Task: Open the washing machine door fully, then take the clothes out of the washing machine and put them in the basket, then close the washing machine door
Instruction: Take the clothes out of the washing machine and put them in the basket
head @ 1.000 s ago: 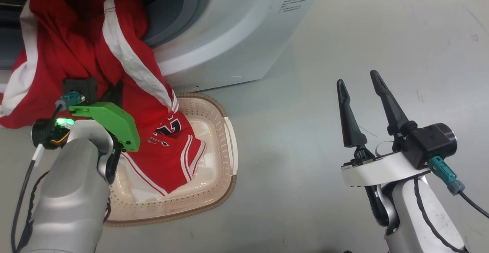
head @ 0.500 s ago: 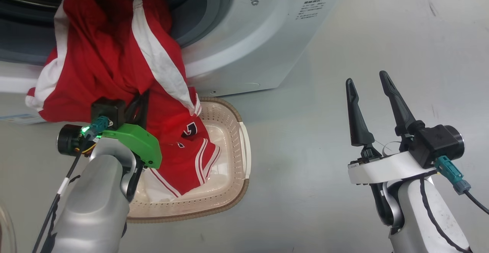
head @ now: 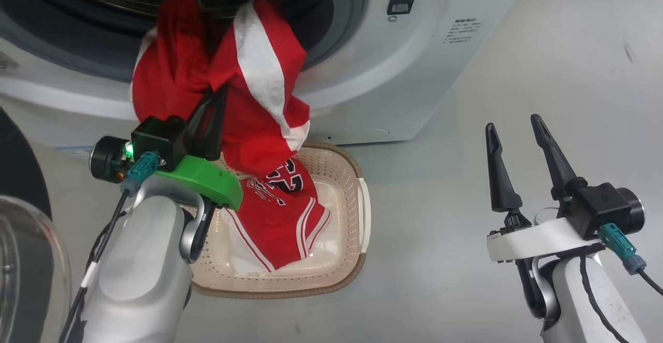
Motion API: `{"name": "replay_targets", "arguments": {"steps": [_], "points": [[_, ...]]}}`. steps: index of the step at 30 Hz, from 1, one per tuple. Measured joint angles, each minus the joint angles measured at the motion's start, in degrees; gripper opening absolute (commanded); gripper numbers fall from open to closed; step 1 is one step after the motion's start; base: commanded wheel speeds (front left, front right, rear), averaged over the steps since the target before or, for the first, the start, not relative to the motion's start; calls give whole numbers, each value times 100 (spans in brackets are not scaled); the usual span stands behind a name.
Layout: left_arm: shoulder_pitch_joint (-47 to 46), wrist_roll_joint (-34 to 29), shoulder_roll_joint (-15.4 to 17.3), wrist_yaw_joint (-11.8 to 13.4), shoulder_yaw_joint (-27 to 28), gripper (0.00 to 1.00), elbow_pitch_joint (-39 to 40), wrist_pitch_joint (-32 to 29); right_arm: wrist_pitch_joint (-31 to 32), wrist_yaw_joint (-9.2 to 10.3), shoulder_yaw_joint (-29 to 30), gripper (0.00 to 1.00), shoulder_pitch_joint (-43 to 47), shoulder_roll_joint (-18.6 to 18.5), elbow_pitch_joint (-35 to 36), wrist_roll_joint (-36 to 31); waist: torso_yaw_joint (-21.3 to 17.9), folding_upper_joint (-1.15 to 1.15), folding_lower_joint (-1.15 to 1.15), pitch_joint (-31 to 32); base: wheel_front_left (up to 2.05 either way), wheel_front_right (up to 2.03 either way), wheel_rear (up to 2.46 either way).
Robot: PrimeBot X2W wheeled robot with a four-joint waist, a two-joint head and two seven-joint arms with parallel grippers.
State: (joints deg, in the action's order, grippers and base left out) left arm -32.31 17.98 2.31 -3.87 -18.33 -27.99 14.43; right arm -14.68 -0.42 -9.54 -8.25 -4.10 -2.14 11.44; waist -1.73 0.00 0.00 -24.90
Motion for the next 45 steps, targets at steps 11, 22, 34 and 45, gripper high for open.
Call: {"name": "replay_targets", "arguments": {"steps": [11, 22, 34, 45], "points": [[661, -198, -7, 58, -113, 0, 1382, 1, 0, -2, -8, 100, 222, -9, -121, -9, 434, 0, 0, 429, 0, 0, 0], [1789, 55, -1, 64, -387, 0, 1160, 0, 0, -97, -209, 100, 301, 8, -136, -53, 588, 0, 0, 691, 0, 0, 0], [1939, 369, 4, -53, -524, 0, 147, -330, 0, -127, -334, 100, 286, 41, -123, -53, 168, 0, 0, 551, 0, 0, 0], [1193, 360, 44, -131, -564, 0, -927, -678, 0, -127, -380, 100, 197, 60, -55, -38, -360, 0, 0, 251, 0, 0, 0]]}}
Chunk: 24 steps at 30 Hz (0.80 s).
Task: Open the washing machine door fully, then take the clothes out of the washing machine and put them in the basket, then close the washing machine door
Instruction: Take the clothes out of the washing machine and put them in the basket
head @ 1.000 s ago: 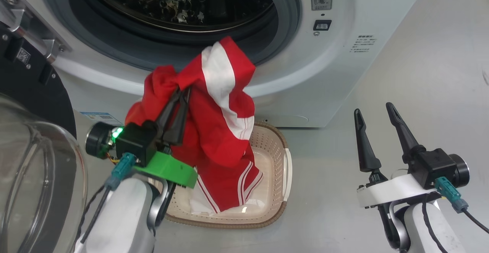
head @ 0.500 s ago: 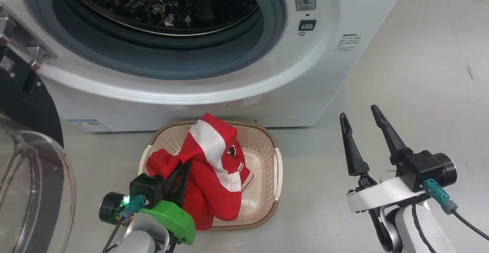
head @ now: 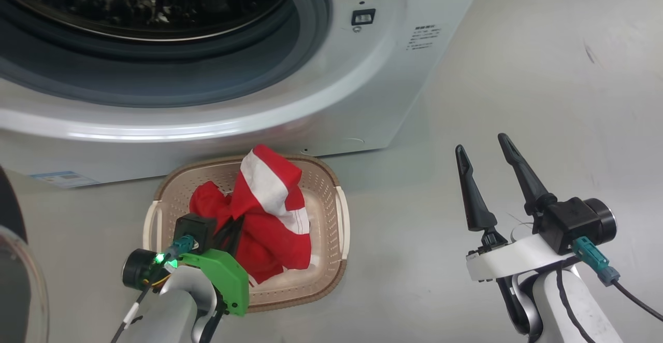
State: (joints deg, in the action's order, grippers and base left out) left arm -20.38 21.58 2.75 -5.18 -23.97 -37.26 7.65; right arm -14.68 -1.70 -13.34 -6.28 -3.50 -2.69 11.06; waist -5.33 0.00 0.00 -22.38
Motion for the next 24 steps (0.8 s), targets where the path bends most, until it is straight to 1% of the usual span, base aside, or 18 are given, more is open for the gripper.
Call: {"name": "replay_targets", "arguments": {"steps": [5, 6, 7, 8, 9, 15, 18, 21, 24], "points": [[-259, 1, 10, -24, 45, 0, -627, -202, 0, 0, 14, 100, -87, 5, 41, 10, -187, 0, 0, -172, 0, 0, 0], [-304, 2, 12, -24, 64, 8, -739, -215, 0, 0, 19, 100, -96, 8, 42, 10, -218, 0, 0, -201, 0, 0, 0], [-348, 10, 11, -24, 87, 77, -857, -272, 0, 8, 38, 100, -100, 12, 43, 11, -246, 0, 0, -227, 0, 0, 0], [-389, 11, 11, -24, 96, 77, -961, -325, 0, 9, 63, 100, -104, 15, 46, 16, -269, 0, 0, -254, 0, 0, 0], [-422, 13, 9, -23, 107, 100, -1051, -337, 0, 9, 80, 100, -109, 14, 46, 35, -287, 0, 0, -276, 0, 0, 0], [-637, 13, 2, 31, 146, 100, -1350, -323, 0, 42, 152, 100, -139, 25, 53, 44, -301, 0, 0, -327, 0, 0, 0], [-699, 13, 2, 48, 172, 100, -1388, -127, 0, 82, 193, 100, -141, 26, 58, 44, -244, 0, 0, -317, 0, 0, 0], [-712, 13, -5, 97, 233, 100, -1386, 97, 0, 83, 254, 100, -141, 25, 62, 44, -167, 0, 0, -299, 0, 0, 0], [-721, 16, -9, 193, 337, 100, -1336, 383, 0, 85, 281, 100, -141, 25, 64, 43, -72, 0, 0, -271, 0, 0, 0]]}}
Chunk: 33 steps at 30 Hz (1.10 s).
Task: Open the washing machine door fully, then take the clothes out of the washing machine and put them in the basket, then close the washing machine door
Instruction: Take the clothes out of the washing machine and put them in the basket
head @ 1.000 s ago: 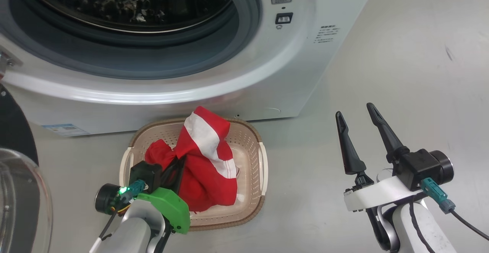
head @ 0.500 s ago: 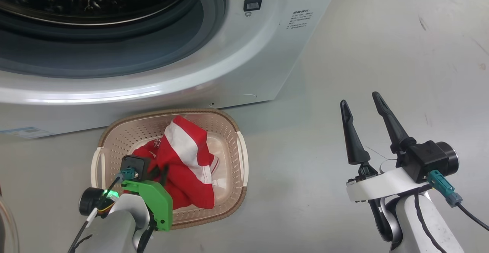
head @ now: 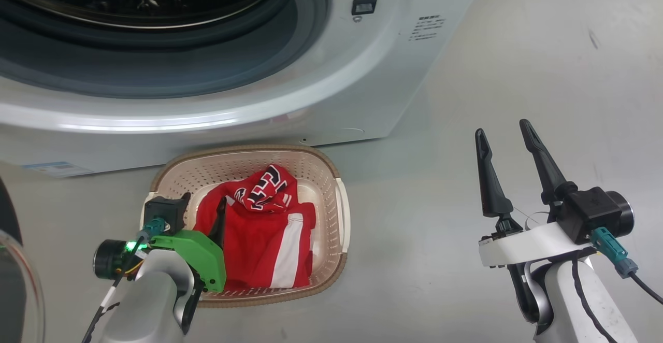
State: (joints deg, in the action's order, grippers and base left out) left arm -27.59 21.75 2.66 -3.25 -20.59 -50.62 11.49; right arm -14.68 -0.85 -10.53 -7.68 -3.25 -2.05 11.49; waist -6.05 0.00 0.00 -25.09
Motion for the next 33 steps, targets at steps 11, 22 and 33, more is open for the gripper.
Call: {"name": "replay_targets", "arguments": {"steps": [11, 22, 33], "points": [[5, -2, -23, 175, 149, 100, 667, 296, 0, 42, 148, 100, 11, -35, -60, -3, 397, 0, 0, 238, 0, 0, 0], [298, -230, -23, 391, 344, 100, 2078, 296, 0, 41, 176, 100, 143, -33, -214, -31, 711, 0, 0, 765, 0, 0, 0], [1107, -374, 65, 535, 363, 100, 2744, 296, 0, -8, 146, 100, 469, -30, -383, -55, 790, 0, 0, 1321, 0, 0, 0]]}}
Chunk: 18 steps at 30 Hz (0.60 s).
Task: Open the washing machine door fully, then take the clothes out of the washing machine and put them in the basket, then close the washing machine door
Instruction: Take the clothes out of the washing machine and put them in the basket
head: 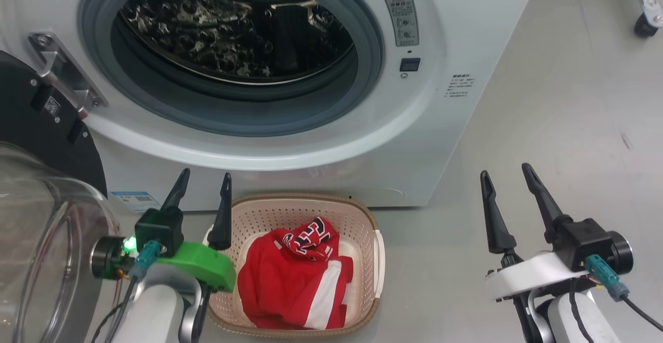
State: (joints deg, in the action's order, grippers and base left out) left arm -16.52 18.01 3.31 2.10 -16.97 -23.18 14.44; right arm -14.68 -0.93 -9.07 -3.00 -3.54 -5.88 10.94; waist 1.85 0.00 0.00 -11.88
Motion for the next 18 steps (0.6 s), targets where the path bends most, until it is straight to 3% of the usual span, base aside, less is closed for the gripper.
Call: {"name": "replay_targets", "arguments": {"steps": [18], "points": [[1232, -75, 257, 193, 49, 100, 755, 0, 0, 26, -55, 100, 619, 35, -67, 14, -86, 0, 0, 792, 0, 0, 0]]}}
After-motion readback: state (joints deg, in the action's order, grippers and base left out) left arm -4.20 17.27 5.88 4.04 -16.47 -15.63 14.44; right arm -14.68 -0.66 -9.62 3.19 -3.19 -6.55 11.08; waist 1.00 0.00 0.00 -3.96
